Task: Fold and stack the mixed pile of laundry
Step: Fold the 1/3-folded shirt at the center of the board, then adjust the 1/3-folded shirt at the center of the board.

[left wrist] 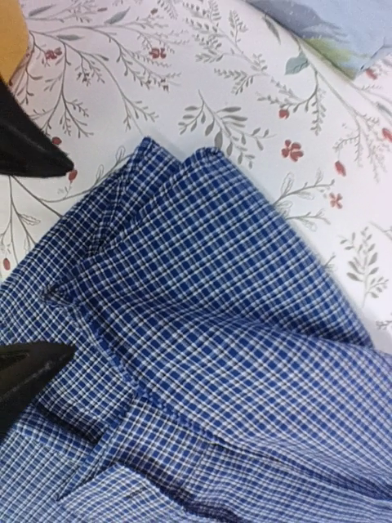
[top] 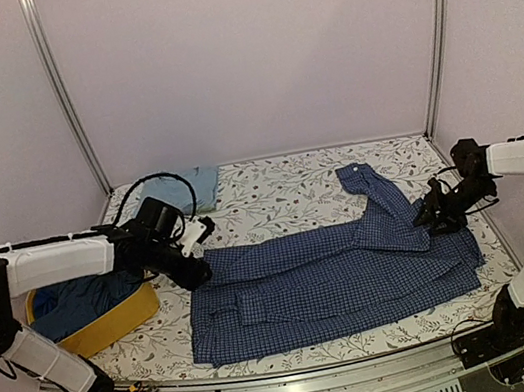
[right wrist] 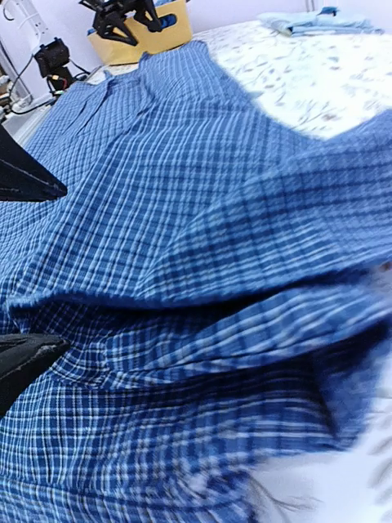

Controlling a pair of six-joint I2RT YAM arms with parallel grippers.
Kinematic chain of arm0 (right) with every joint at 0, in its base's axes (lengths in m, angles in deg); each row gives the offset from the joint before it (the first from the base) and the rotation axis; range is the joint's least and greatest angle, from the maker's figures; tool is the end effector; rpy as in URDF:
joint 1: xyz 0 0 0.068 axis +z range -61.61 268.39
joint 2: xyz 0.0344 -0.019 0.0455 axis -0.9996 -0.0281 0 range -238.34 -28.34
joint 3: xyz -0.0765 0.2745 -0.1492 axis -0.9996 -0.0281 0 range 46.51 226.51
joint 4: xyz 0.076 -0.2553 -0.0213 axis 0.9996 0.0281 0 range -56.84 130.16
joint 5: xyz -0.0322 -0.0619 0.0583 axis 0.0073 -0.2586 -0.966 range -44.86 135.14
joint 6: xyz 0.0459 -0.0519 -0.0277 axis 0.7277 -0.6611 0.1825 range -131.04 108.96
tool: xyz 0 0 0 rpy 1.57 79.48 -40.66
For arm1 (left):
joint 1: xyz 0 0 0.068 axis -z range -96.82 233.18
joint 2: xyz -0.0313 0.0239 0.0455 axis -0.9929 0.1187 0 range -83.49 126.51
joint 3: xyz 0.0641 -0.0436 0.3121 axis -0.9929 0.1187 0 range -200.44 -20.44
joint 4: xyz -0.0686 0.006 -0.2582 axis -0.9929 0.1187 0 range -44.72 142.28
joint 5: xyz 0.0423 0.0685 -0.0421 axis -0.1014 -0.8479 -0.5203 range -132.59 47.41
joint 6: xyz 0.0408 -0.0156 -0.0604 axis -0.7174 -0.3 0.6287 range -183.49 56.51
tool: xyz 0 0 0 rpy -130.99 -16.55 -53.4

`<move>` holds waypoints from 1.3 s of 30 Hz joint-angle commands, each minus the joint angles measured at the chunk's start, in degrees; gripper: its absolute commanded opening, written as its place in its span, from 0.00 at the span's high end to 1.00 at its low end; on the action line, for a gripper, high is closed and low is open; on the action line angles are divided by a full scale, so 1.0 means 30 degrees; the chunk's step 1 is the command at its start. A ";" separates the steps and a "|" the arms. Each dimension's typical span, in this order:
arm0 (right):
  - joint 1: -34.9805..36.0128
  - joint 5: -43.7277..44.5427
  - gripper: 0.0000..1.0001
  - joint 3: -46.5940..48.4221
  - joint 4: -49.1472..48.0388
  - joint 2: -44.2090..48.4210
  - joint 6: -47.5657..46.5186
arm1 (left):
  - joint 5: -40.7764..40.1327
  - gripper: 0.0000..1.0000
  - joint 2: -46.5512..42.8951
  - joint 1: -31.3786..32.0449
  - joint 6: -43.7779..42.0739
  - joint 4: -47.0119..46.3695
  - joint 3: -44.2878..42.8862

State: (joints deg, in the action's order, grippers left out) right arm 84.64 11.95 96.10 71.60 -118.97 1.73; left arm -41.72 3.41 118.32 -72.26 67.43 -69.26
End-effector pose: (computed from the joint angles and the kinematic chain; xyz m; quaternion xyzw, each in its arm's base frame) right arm 0.2770 0.0162 0.1838 0.1112 0.9482 0.2904 0.0653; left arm 0.2492 -0.1765 0.2010 0.3631 0.8956 -0.0657 0.2485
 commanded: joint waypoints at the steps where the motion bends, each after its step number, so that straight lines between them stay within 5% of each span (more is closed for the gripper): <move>1: -0.0010 0.1629 0.46 0.3495 0.0580 0.1505 -0.0026 | -0.1566 0.16 -0.2310 -0.0001 0.0834 -0.0499 -0.1086; 2: -0.0010 0.1912 0.46 0.4337 0.0669 0.1405 -0.0243 | -0.2305 0.03 -0.2883 -0.0045 0.1060 -0.1168 -0.1187; 3: -0.0010 0.2167 0.45 0.5233 0.0625 0.1202 -0.0413 | -0.2638 0.01 -0.3405 -0.0146 0.1242 -0.1810 -0.1236; 9: -0.0010 0.1117 0.45 0.9329 -0.0472 -0.1596 -0.0685 | -0.3354 0.00 -0.4929 -0.0582 0.2513 -0.4984 -0.2048; 17: 0.0603 -0.1513 0.48 1.2495 -0.0124 -0.6281 -0.0570 | 0.0832 0.00 0.0076 -0.0909 0.4156 -0.1788 -0.5713; 28: -0.0335 0.3175 0.49 0.9843 0.1445 -0.5575 -0.1725 | 0.2623 0.09 0.3293 -0.3245 0.8178 0.0758 -0.4993; 39: -0.0450 0.2963 0.58 0.8102 0.1737 -0.4072 -0.0521 | 0.3244 0.18 0.2802 -0.3779 1.1601 0.1782 -0.3317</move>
State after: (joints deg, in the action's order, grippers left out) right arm 83.13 21.02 122.48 76.19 -133.44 -1.15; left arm -33.48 13.59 107.26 -42.15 71.13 -81.15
